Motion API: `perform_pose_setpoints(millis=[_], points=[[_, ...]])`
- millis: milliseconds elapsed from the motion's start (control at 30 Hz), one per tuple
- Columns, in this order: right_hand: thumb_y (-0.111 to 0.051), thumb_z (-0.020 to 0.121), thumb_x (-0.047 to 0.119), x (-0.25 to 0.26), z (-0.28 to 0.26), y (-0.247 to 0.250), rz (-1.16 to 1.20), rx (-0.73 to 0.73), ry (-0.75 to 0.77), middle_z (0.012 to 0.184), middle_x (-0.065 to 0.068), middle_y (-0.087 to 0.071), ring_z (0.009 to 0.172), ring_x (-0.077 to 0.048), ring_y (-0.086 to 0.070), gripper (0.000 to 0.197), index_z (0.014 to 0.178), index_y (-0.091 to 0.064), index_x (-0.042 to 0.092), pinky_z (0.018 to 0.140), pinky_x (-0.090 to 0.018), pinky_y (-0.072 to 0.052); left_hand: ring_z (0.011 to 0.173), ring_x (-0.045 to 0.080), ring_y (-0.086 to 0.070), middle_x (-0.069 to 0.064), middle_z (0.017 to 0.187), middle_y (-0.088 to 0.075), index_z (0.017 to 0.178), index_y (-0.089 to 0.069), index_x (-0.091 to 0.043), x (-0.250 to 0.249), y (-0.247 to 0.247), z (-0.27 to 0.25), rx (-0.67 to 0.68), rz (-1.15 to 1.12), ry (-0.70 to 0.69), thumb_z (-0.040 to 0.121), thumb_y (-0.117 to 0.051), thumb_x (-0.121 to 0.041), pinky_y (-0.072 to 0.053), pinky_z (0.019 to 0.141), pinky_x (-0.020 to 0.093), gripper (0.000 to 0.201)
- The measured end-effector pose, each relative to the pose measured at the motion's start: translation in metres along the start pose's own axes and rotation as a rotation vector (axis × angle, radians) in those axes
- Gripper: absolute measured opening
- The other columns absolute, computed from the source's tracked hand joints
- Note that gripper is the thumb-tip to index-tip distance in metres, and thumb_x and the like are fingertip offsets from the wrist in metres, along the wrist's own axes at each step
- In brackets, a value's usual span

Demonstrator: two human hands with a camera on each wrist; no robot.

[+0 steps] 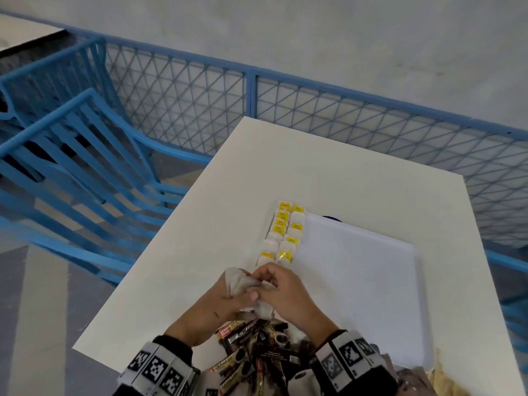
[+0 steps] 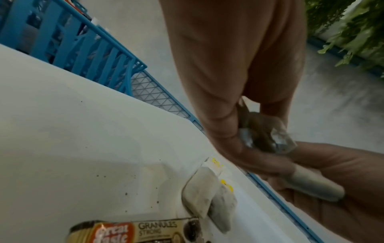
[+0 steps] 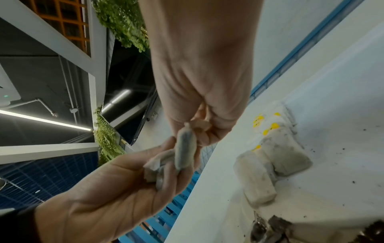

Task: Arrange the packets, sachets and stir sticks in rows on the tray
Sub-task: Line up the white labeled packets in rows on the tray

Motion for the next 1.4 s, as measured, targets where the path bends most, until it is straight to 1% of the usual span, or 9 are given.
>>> perform_pose_setpoints(millis=[167,333,600,767,867,1000,1133,1200,1400], points=[[-0.067,0.083,0.032,-0.002,-0.004,0.011,0.183,-0.078,-0.071,0.094,0.004,-0.059,0.081,-0.007,-0.058,0.024,0.103,-0.055,0.028,0.068,-0.014,-0.047,0.090,0.025,-0.063,0.014,0.097,-0.064,0.112,-0.051,0.001,-0.008,0.004,0.005,-0.062,-0.029,-0.094,0.075,-0.070,-0.012,-0.053,0.075,0.034,0.044],[-0.063,0.085,0.036,-0.016,-0.011,-0.003,0.269,0.082,-0.175,0.106,-0.002,-0.061,0.090,-0.018,-0.064,0.031,0.111,-0.049,0.028,0.078,-0.030,-0.055,0.079,0.021,-0.062,0.009,0.084,-0.064,0.104,-0.053,0.004,-0.015,0.012,0.007,-0.137,-0.038,-0.184,0.076,-0.068,-0.014,-0.052,0.070,0.030,0.036],[-0.067,0.083,0.009,-0.030,-0.016,0.000,0.316,0.134,-0.172,0.088,-0.005,-0.068,0.073,-0.011,-0.065,0.009,0.092,-0.065,0.012,0.074,-0.023,-0.054,0.075,0.013,-0.062,0.006,0.083,-0.063,0.104,-0.053,0.001,-0.007,0.028,0.006,-0.226,-0.023,-0.190,0.078,-0.068,-0.009,-0.053,0.065,0.024,0.031],[-0.063,0.084,-0.001,-0.064,-0.016,0.025,0.320,-0.083,-0.268,0.082,-0.009,-0.063,0.068,-0.016,-0.065,0.009,0.085,-0.064,0.008,0.071,-0.023,-0.056,0.089,0.020,-0.066,0.009,0.097,-0.066,0.115,-0.053,-0.005,0.008,0.047,0.004,-0.295,-0.134,-0.123,0.083,-0.066,-0.020,-0.053,0.078,0.031,0.038],[-0.068,0.080,0.002,-0.086,-0.017,0.044,0.238,-0.246,-0.338,0.075,-0.007,-0.065,0.065,-0.016,-0.063,0.010,0.081,-0.060,0.009,0.062,-0.024,-0.055,0.094,0.025,-0.065,0.015,0.104,-0.063,0.120,-0.051,-0.004,0.014,0.055,0.003,-0.307,-0.219,-0.098,0.089,-0.060,-0.014,-0.053,0.080,0.032,0.035],[-0.075,0.075,0.013,-0.102,-0.017,0.052,0.111,-0.343,-0.385,0.075,-0.007,-0.068,0.065,-0.017,-0.061,0.017,0.080,-0.059,0.009,0.063,-0.028,-0.052,0.093,0.030,-0.066,0.022,0.101,-0.058,0.115,-0.050,0.000,0.013,0.057,0.003,-0.286,-0.314,-0.096,0.073,-0.053,-0.015,-0.057,0.075,0.029,0.045],[-0.073,0.077,0.016,-0.103,-0.013,0.048,0.064,-0.358,-0.387,0.076,-0.007,-0.068,0.060,-0.013,-0.059,0.013,0.079,-0.061,0.011,0.056,-0.021,-0.050,0.100,0.035,-0.066,0.019,0.105,-0.049,0.114,-0.046,0.005,0.019,0.056,0.008,-0.239,-0.367,-0.102,0.092,-0.047,0.002,-0.057,0.078,0.028,0.023],[-0.073,0.077,0.017,-0.101,-0.011,0.047,0.023,-0.371,-0.383,0.076,-0.004,-0.068,0.064,-0.014,-0.059,0.012,0.077,-0.062,0.013,0.063,-0.026,-0.053,0.105,0.036,-0.064,0.023,0.104,-0.057,0.119,-0.046,0.008,0.021,0.055,0.008,-0.231,-0.332,-0.102,0.095,-0.039,0.005,-0.056,0.082,0.029,0.024],[-0.074,0.076,0.017,-0.093,-0.008,0.046,-0.045,-0.399,-0.349,0.076,0.003,-0.061,0.072,-0.011,-0.055,0.016,0.073,-0.058,0.017,0.057,-0.011,-0.040,0.107,0.036,-0.061,0.023,0.106,-0.064,0.117,-0.054,0.000,0.012,0.046,0.003,-0.201,-0.161,-0.109,0.086,-0.061,-0.009,-0.052,0.093,0.039,0.033]])
Point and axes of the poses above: each hand's wrist, its own z-axis towards the middle knuckle, its own y-axis out of the back of the hand, x = y × z, the point moved 9 cm from there along z, towards the middle knuckle
